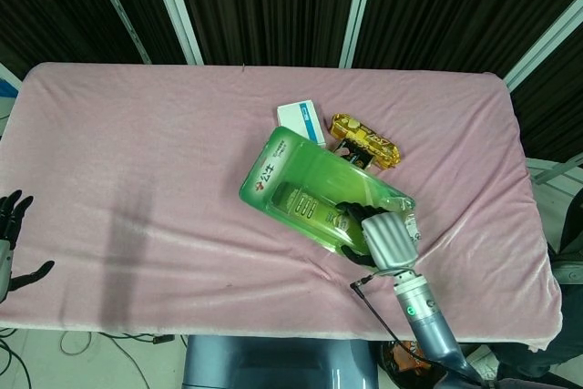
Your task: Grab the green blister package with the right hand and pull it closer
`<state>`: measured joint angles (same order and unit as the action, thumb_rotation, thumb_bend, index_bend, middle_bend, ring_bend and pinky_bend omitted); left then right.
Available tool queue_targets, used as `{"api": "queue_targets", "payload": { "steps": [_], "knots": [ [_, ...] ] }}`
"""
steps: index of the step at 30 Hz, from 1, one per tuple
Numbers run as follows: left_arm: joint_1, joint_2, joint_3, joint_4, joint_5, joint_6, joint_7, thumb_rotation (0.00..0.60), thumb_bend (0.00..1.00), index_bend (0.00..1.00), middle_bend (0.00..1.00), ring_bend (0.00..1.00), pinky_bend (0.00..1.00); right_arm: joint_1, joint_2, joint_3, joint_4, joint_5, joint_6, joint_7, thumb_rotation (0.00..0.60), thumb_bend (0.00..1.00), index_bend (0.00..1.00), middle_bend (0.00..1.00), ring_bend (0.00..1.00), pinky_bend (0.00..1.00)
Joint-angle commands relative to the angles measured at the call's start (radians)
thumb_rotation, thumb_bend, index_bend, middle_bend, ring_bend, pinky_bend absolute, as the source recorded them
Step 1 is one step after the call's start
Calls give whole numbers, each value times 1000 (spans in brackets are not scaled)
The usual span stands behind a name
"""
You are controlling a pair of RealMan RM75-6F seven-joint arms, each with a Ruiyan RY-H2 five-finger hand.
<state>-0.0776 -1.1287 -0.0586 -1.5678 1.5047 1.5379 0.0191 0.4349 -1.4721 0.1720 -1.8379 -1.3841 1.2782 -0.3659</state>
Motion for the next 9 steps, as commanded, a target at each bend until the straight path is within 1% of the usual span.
{"api": "queue_targets", "payload": {
  "steps": [1, 5, 9],
  "knots": [
    [1, -2, 2, 2, 5, 2, 2, 600, 0, 0, 0, 0, 0, -55, 81, -29, -49, -63, 64, 78, 600, 549, 758, 662, 645, 721],
    [1, -5, 9, 0, 18, 4, 10, 600, 0, 0, 0, 0, 0, -115, 164, -83, -74, -149, 130, 170, 600, 550, 758, 660, 643, 721],
    [1, -11, 19, -1, 35, 5, 31, 600, 0, 0, 0, 0, 0, -143, 222, -119, -92, -215, 163, 235, 600, 549, 757, 660, 643, 721]
  ]
}}
